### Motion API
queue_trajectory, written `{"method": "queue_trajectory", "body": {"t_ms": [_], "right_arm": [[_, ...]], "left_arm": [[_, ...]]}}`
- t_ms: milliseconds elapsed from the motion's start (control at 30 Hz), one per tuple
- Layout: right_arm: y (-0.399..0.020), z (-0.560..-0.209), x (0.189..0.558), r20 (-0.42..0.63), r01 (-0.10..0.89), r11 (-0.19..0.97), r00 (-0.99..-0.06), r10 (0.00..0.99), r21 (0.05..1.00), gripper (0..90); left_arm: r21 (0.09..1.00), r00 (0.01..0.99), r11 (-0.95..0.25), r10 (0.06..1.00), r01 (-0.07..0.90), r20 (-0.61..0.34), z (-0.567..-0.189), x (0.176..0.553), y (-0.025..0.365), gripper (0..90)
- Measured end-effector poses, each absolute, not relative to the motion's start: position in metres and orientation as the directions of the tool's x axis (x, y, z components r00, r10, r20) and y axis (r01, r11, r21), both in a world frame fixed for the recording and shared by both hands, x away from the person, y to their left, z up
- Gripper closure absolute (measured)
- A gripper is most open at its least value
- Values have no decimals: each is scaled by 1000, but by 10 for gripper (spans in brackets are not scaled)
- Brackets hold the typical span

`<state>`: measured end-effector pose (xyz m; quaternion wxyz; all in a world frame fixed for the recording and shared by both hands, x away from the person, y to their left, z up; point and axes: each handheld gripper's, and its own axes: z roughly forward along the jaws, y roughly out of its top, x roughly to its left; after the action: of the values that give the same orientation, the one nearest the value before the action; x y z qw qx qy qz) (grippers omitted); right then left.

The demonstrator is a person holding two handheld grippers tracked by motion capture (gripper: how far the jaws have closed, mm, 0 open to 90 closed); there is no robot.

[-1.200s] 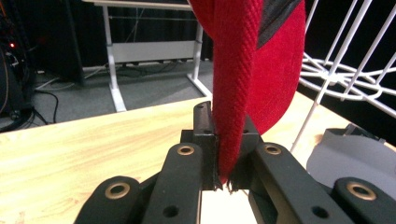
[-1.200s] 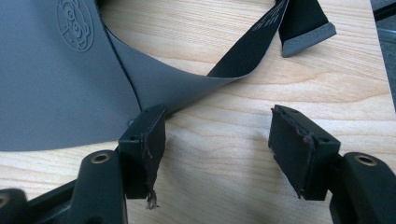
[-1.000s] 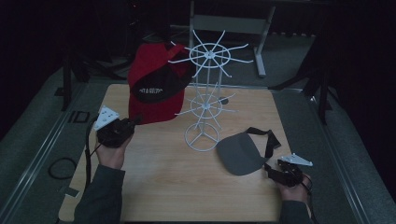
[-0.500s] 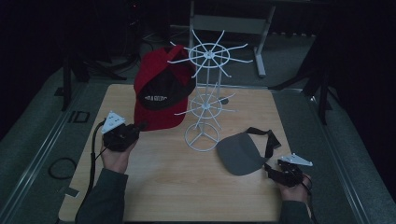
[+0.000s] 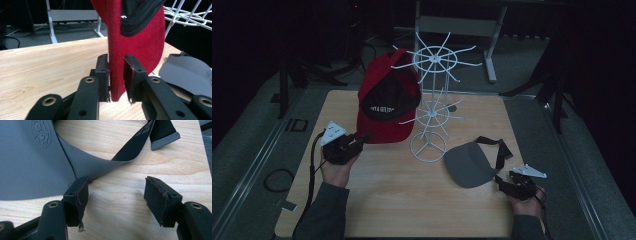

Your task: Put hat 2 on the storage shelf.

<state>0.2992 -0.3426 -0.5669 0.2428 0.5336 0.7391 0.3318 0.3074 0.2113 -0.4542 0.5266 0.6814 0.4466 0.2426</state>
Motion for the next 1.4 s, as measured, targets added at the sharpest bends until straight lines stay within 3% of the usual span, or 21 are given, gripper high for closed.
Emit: {"method": "queue_trajectory", "body": {"t_ms": [467, 1400], "right_arm": [[-343, -566, 299, 6, 635, 200, -307, 952, 746, 379], [-350, -537, 325, -1, 627, 191, -290, 957, 755, 437]], "left_arm": [[942, 476, -57, 872, 331, -115, -461, 303, 208, 467], [906, 476, -160, 878, 391, -50, -508, 297, 214, 456]]}}
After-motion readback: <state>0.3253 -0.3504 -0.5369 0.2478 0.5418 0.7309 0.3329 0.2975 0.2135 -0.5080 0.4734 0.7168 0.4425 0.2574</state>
